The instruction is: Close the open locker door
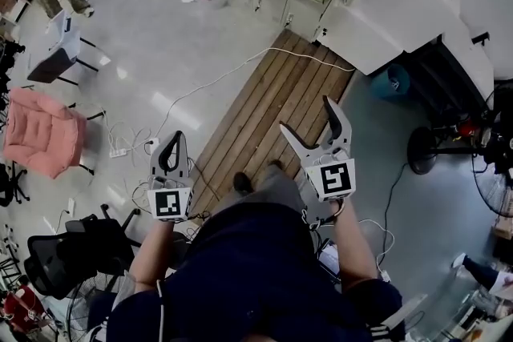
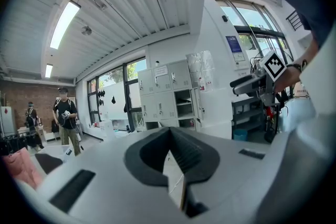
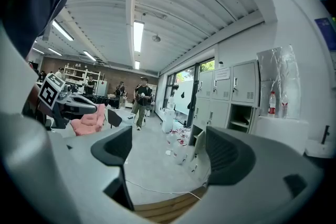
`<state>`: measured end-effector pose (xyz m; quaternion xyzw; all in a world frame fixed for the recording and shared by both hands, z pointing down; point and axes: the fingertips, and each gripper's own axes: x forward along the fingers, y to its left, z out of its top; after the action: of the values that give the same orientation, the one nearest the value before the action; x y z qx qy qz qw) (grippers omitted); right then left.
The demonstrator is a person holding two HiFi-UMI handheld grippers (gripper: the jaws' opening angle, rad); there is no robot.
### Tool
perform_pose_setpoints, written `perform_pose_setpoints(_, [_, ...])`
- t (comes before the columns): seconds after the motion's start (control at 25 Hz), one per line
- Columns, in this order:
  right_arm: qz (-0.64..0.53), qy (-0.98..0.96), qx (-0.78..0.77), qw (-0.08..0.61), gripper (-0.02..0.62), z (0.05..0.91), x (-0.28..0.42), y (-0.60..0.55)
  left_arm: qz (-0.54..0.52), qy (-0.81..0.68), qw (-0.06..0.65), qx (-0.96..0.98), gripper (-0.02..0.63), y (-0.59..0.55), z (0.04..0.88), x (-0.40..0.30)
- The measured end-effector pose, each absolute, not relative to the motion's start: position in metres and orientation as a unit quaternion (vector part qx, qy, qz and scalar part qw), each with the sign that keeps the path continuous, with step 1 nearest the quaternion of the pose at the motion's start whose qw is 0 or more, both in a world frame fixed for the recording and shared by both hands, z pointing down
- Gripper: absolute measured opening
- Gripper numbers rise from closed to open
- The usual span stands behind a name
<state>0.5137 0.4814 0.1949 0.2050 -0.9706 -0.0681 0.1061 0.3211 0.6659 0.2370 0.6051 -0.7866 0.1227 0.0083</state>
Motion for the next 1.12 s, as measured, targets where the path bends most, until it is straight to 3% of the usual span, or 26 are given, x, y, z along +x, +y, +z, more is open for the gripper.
perform_pose_setpoints(0.88, [-0.038,-0.988,0.09,0.119,0.445,0.261,0.428,0.269,0.134,-0.855,0.037,0.499,0.005,0.484,0.24,0.258])
perform_pose_setpoints(1.12, [-0.036,-0.988,0.083,0.128,0.445,0.286,0.394,0.224,0.128,-0.852,0.014,0.507,0.005,0.442,0.248,0.226])
